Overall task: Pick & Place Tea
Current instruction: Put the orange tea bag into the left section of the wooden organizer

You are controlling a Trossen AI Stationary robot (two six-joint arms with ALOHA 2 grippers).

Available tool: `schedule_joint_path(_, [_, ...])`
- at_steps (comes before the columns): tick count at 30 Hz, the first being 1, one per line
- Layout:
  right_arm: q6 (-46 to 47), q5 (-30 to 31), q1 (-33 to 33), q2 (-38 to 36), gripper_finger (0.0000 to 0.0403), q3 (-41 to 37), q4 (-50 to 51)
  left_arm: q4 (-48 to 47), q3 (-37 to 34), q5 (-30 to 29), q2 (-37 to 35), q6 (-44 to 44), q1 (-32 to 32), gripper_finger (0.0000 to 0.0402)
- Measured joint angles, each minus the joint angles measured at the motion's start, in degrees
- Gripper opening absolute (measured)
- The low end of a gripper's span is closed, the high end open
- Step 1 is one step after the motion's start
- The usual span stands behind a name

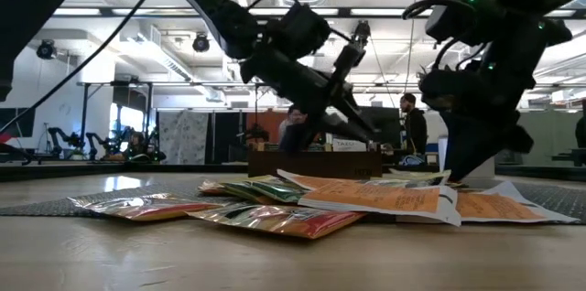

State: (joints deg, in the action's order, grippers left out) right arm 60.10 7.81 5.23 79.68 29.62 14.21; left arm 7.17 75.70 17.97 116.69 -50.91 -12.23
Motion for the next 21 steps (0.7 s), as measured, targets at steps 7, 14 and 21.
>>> schedule_joint_path(7, [0.3,-0.3,0.0,-0.1,0.0043,-3.3,-6.1,1.8,0.7,-0.2,2.8,-3.4,-0.2,0.0064])
schedule_joint_path(14, [-0.5,-0.5,0.0,0.1,0.0043,-3.1,-7.2,1.9,3.1,-0.3,4.9,-3.7,0.0,0.0065])
schedule_joint_path(21, [-0.5,-0.3,0.0,0.2,0.0043,-3.1,-7.4,1.7,2.9,-0.3,4.7,-4.8,0.4,0.0065])
